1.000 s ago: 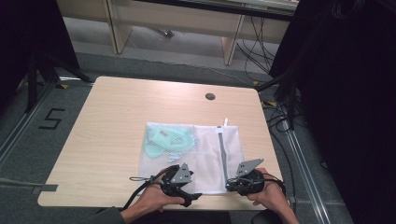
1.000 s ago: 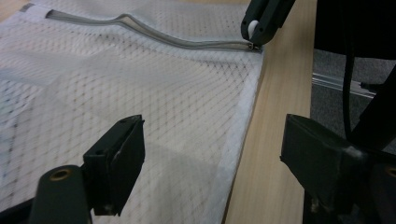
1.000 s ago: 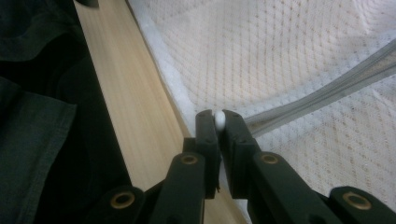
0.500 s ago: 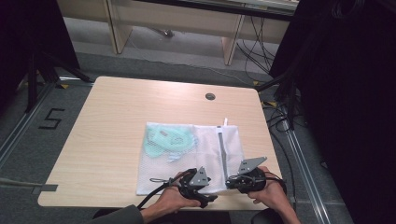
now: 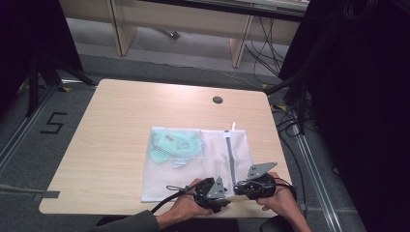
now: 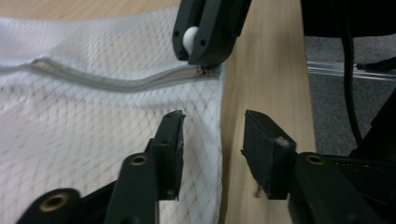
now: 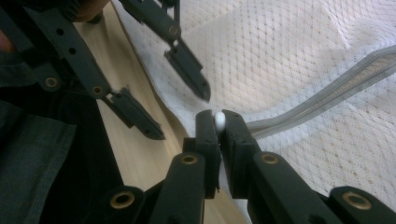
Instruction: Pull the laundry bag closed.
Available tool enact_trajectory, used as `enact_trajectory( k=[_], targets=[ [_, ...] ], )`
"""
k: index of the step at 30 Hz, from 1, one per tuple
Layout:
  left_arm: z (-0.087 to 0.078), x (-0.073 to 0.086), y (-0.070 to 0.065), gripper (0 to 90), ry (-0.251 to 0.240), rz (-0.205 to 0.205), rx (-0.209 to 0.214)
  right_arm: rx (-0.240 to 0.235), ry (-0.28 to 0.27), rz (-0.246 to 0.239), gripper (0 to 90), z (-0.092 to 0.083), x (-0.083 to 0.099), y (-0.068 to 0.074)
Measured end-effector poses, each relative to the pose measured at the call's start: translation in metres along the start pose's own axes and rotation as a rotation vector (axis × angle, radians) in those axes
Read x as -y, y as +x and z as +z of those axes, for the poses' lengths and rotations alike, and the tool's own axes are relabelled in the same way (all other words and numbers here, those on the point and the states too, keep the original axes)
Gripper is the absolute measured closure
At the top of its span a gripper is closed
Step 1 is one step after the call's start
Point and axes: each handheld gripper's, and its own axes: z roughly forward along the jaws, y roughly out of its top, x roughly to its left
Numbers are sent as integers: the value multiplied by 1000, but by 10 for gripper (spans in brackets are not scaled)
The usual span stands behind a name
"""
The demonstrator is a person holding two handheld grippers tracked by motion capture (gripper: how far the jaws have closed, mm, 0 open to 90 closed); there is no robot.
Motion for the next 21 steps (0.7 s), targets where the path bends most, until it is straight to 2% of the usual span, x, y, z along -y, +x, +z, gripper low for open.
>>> enact_trajectory(
  k=[2, 3, 9, 10, 12, 13, 14, 15, 16, 18, 20, 21],
  targets=[
    [1, 0, 2, 626, 12, 9, 2, 4, 3, 11, 863, -1, -1, 1],
    [2, 0, 2, 651, 12, -13, 3, 0, 2, 13, 862, 0, -1, 1],
    [5, -2, 1, 714, 2, 19, 2, -3, 1, 11, 863, 0, -1, 1],
    [5, -2, 2, 752, -1, 37, 0, -5, 3, 13, 862, 0, -1, 1],
    [6, -2, 1, 767, -6, 28, -1, -4, 3, 6, 863, 0, -1, 1],
    [6, -3, 2, 778, -4, 31, -2, -1, -21, 11, 863, 3, -1, 2],
    [6, -3, 2, 796, 5, 40, 5, 1, 5, -1, 862, 1, -2, 1],
    [5, -4, 3, 843, 13, 75, -4, 0, 5, 8, 863, 1, -2, 1],
    [6, -4, 1, 843, 4, 54, 8, 0, 5, 8, 863, 1, -2, 1],
    [6, -3, 0, 879, 2, 53, 3, -3, 8, 9, 863, 1, -2, 1],
    [4, -4, 1, 883, 15, 93, -8, -5, 6, 5, 862, 1, -2, 1],
    [4, -4, 1, 885, 18, 98, -7, -7, 6, 6, 862, 1, -2, 1]
  ],
)
